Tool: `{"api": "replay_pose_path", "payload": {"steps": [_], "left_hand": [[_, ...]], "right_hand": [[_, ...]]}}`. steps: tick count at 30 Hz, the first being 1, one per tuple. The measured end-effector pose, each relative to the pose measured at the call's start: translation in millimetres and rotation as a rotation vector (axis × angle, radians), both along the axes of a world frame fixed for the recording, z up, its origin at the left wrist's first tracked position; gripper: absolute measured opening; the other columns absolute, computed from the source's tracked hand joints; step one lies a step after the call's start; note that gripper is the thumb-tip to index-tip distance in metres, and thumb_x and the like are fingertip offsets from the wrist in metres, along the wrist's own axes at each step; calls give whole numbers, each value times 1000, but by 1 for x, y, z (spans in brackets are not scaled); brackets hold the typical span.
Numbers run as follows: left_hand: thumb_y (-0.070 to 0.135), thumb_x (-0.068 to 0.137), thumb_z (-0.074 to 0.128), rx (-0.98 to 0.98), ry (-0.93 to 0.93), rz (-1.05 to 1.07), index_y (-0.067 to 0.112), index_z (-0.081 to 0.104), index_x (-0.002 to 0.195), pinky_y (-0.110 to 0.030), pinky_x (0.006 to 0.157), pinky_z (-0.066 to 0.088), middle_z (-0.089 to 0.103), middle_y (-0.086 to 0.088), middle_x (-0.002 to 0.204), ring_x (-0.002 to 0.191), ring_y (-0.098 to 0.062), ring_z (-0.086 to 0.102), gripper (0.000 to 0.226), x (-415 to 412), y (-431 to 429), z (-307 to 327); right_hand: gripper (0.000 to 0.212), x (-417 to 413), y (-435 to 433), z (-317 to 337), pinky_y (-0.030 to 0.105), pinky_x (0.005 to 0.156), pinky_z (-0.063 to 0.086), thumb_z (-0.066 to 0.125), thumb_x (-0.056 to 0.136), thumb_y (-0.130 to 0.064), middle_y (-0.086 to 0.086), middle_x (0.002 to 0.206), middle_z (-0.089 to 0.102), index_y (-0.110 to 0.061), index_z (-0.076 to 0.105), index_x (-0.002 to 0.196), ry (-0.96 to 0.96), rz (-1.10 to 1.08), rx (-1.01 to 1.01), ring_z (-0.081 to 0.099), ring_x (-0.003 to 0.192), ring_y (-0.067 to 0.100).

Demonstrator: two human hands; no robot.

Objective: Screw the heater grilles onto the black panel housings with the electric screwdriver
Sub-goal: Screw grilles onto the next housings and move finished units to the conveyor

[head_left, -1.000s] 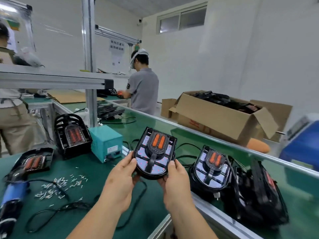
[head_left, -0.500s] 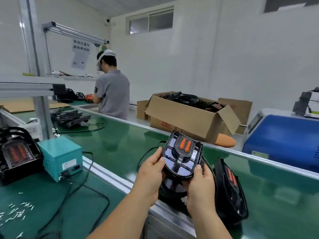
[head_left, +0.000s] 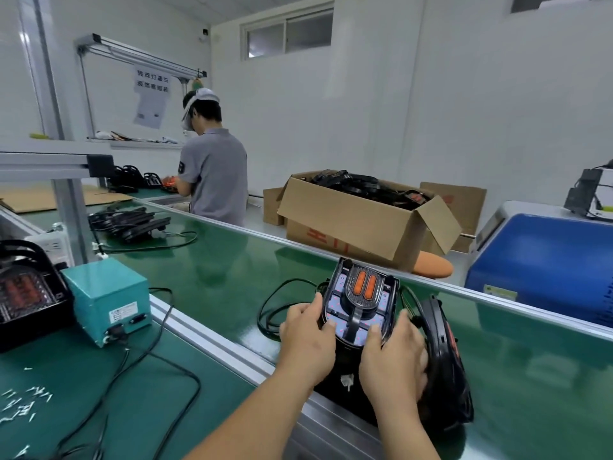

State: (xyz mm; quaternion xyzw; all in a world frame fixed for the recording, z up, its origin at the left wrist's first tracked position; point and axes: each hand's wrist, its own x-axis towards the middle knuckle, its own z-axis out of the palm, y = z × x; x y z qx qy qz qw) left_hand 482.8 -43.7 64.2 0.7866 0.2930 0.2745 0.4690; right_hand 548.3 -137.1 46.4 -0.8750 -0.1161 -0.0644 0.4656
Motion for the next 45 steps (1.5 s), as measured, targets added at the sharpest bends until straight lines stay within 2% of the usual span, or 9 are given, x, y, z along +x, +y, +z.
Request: {"api": "replay_pose_path", "payload": {"steps": [4,8,11,17,23,26,31,39,45], "left_hand": [[22,101,47,-41,10,-70,31,21,157,-40,112,36,39,-2,146,132,-23,44,62,-2,-4,0],[22,101,47,-35,-8,-92,29,33,154,-42,111,39,41,-6,146,130,-25,47,55,-5,-5,3],[22,102,48,-25,-41,-65,23,33,154,-39,115,35,36,-3,151,135,-22,43,55,-7,-2,7],[24,103,47,-46,-106,10,27,33,153,-24,108,31,31,4,154,135,-11,38,53,-24,14,10],[28,103,46,-84,-155,153,31,35,152,-27,105,33,37,1,151,133,-13,40,50,-72,52,7],[27,102,48,-124,-182,252,31,37,151,-36,113,35,41,-5,149,134,-20,43,49,-106,75,4],[19,103,49,-187,-268,382,25,41,149,-24,100,30,46,2,145,120,-6,44,48,-158,109,-2],[19,103,48,-237,-329,529,26,40,150,-29,106,34,46,6,142,126,-8,42,48,-222,135,-12],[21,102,50,-213,-348,743,28,45,146,-26,97,38,49,7,128,117,-9,47,44,-312,145,-12]], "right_hand": [[57,-6,-1,2,34,115,18,36,104,-35,2,160,31,-14,24,156,-116,17,-165,24,147,20],[57,-11,2,8,35,122,4,31,106,-33,6,167,6,-10,19,157,-97,82,-177,3,154,19],[55,-14,6,12,34,122,-1,29,107,-31,5,167,8,-10,22,157,-106,134,-121,2,154,16],[54,-29,25,19,32,124,13,35,106,-32,-4,164,21,-14,26,156,-167,253,58,14,152,10],[54,-49,69,30,30,122,17,38,105,-33,-4,161,29,-14,30,155,-222,376,106,21,149,11],[55,-60,90,31,36,123,19,41,104,-34,-3,160,32,-14,32,154,-232,422,109,24,149,13],[55,-65,112,36,48,120,24,42,104,-37,2,159,36,-13,34,153,-171,402,79,31,147,20],[53,-141,173,25,30,116,25,43,104,-36,-2,157,38,-15,36,152,-147,680,123,33,145,16],[49,-258,227,20,25,107,30,44,104,-35,1,151,47,-15,44,148,-98,1037,98,41,139,17]]}}
